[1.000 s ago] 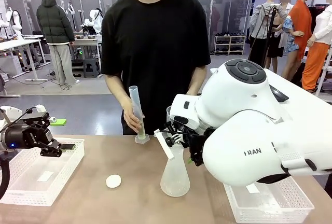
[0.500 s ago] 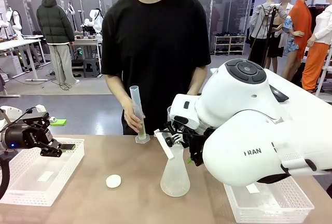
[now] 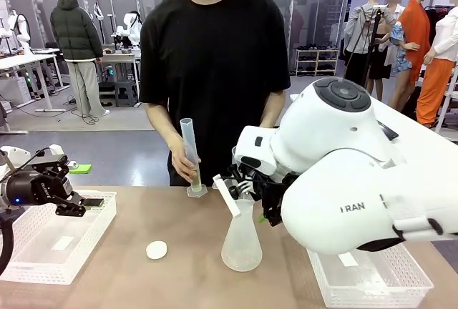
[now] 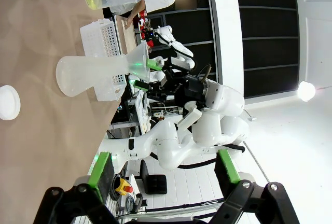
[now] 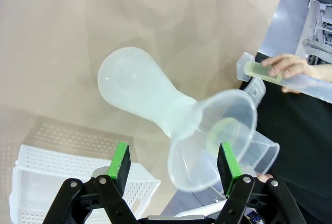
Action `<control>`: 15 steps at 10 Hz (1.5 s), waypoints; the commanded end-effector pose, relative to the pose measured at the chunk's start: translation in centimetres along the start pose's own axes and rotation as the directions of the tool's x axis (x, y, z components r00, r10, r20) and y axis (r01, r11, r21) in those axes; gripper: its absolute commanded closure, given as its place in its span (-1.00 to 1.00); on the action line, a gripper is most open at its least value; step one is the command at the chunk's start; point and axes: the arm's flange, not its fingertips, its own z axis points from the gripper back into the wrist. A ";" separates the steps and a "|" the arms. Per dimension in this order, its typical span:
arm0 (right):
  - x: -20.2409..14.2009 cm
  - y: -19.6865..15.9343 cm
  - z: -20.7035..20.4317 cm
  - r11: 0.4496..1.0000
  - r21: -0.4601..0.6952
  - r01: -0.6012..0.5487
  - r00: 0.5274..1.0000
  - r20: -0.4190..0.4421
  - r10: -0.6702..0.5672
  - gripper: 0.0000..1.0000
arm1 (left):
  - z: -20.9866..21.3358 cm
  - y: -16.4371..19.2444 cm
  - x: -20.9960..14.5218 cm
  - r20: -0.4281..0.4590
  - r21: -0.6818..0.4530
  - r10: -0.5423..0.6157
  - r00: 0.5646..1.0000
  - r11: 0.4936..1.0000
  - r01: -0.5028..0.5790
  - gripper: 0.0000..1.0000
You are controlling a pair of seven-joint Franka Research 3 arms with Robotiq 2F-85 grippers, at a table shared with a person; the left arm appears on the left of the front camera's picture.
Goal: Prepare the solutions needed for the experiment.
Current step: Once the solution is in the Big flask , pick up the Plastic Funnel and place it back into the right Organizing basket.
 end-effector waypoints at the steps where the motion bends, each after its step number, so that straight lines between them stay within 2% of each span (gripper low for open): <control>1: -0.5 -0.2 3.9 0.999 -0.010 0.030 0.999 -0.016 -0.030 -0.69 | -0.1 -0.2 -0.1 0.015 -0.002 -0.004 1.000 1.000 0.004 -1.00; 2: -0.8 -0.4 5.1 0.997 -0.021 0.074 0.997 0.021 -0.074 -0.69 | -0.1 -0.2 -0.1 0.015 -0.002 -0.004 1.000 1.000 0.004 -1.00; 3: -1.8 -0.8 6.1 0.987 -0.004 0.162 0.982 0.097 -0.161 -0.69 | -0.1 -0.2 -0.1 0.015 -0.002 -0.004 1.000 1.000 0.004 -1.00; 4: -3.2 -1.2 6.9 0.958 0.033 0.284 0.951 0.115 -0.286 -0.69 | -0.1 -0.2 -0.1 0.015 -0.002 -0.004 1.000 1.000 0.004 -1.00; 5: -5.8 -1.3 7.9 0.885 0.123 0.450 0.867 0.176 -0.465 -0.69 | -0.1 -0.2 -0.1 0.015 -0.002 -0.004 1.000 1.000 0.004 -1.00; 6: -7.1 -1.2 7.7 0.842 0.146 0.519 0.826 0.169 -0.538 -0.69 | -0.1 -0.2 -0.1 0.015 -0.002 -0.004 1.000 1.000 0.004 -1.00; 7: -9.1 -0.5 7.6 0.759 0.179 0.626 0.737 0.184 -0.650 -0.69 | -0.1 -0.2 -0.1 0.015 -0.002 -0.004 1.000 1.000 0.004 -1.00; 9: -12.2 0.9 7.6 0.518 0.279 0.809 0.468 0.228 -0.854 -0.69 | -0.1 -0.2 -0.1 0.015 -0.002 -0.004 1.000 1.000 0.004 -1.00; 10: -13.1 1.5 7.4 0.447 0.275 0.851 0.414 0.169 -0.894 -0.69 | -0.1 -0.2 -0.1 0.015 -0.002 -0.004 1.000 1.000 0.004 -1.00; 12: -13.3 1.6 7.3 0.372 0.300 0.878 0.353 0.118 -0.928 -0.69 | -0.1 -0.2 -0.1 0.015 -0.002 -0.004 1.000 1.000 0.004 -1.00; 13: -14.6 1.5 7.2 0.472 0.302 0.828 0.443 0.164 -0.882 -0.69 | -0.1 -0.2 -0.1 0.015 -0.002 -0.004 1.000 1.000 0.004 -1.00; 15: -14.6 1.5 7.2 0.472 0.302 0.828 0.443 0.164 -0.882 -0.69 | -0.1 -0.2 -0.1 0.015 -0.002 -0.004 1.000 1.000 0.004 -1.00</control>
